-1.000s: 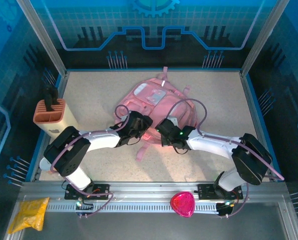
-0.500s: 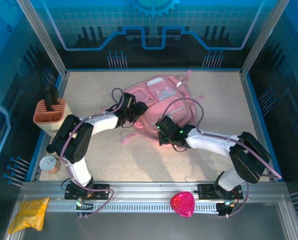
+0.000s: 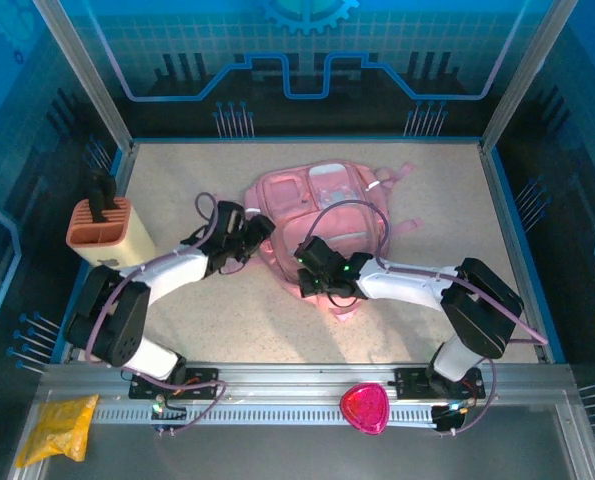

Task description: Pack the student bag

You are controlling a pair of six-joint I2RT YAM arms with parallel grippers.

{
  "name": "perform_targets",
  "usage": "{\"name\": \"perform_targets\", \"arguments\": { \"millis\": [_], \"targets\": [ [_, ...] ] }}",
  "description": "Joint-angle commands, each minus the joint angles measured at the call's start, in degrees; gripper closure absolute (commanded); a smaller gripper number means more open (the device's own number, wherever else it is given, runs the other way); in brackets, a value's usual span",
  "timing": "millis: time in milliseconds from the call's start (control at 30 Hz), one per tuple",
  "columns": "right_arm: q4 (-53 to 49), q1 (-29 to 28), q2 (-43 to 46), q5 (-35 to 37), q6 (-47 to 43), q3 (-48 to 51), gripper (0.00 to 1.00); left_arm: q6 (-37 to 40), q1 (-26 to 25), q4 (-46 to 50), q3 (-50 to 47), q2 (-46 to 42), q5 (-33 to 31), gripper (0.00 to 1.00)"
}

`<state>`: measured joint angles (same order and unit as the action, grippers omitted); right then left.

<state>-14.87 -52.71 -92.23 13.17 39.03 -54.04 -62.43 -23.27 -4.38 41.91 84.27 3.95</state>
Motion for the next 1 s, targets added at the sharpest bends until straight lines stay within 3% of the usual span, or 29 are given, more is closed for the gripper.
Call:
{"name": "perform_targets", "arguments": {
  "millis": [0,167,367,500,733,967],
  "targets": [
    [0.3,-0.2,1.3,-3.8,-0.9,0.1,1.0,-6.2,-5.6,-2.7,-3.3,-2.5,-1.5,0.29],
    [0.8,-0.1,2.6,-3.2,-0.9,1.1,1.0,-12.5,-11.5,-8.1,-6.3,-0.8,-5.2,0.37],
    [1.4,0.0,2.1,-4.9,-1.4,1.4,1.0,-16.2,-13.2,-15.8,-6.4,3.2,-5.5,0.52],
    [3.1,0.0,1.8,-5.4,-1.2,2.3,1.0,-17.3,-14.7,-13.4,-5.7,2.5,-9.1,0.6],
    [3.0,0.0,1.2,-5.0,-1.8,1.4,1.0,-19.1,-15.9,-15.6,-5.5,2.7,-11.1,0.64],
    [-1.7,0.3,2.1,-1.2,-1.9,-0.1,1.0,-17.4,-16.0,-8.7,-3.4,2.6,-17.0,0.89]
  ]
}}
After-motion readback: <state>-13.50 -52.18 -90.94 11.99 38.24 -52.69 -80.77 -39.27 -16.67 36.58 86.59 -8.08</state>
